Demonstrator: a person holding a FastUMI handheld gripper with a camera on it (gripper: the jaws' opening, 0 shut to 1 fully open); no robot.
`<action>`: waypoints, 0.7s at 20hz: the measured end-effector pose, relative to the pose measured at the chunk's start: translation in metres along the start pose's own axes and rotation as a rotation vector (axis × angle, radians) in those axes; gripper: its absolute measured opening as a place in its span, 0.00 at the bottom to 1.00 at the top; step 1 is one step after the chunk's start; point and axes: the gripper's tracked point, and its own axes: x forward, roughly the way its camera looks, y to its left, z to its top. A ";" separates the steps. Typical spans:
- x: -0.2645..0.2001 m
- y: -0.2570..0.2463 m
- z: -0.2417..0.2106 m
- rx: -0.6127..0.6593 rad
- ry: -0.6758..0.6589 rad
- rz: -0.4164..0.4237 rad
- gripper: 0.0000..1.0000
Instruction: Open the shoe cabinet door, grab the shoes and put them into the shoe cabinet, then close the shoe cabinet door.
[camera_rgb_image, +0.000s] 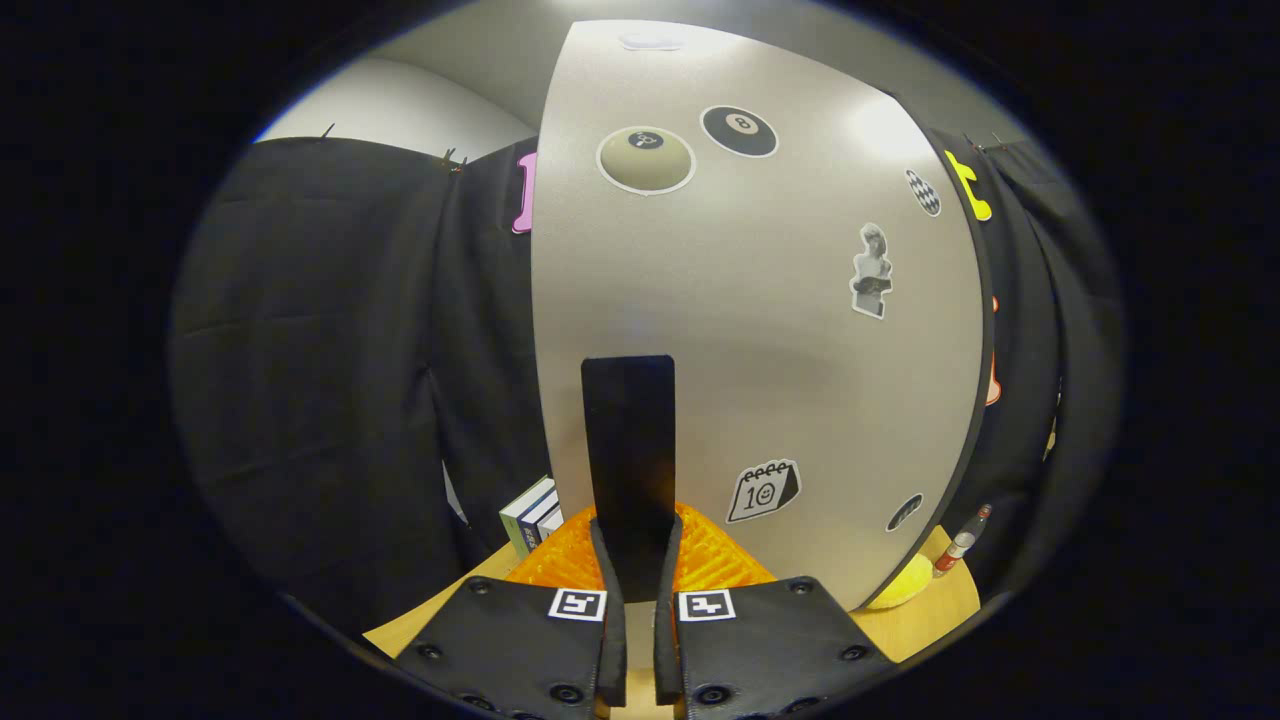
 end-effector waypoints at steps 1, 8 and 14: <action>-0.007 -0.002 -0.001 0.005 0.001 0.013 0.12; -0.034 -0.020 -0.007 0.019 0.002 0.048 0.12; -0.064 -0.045 -0.010 0.022 -0.020 0.032 0.12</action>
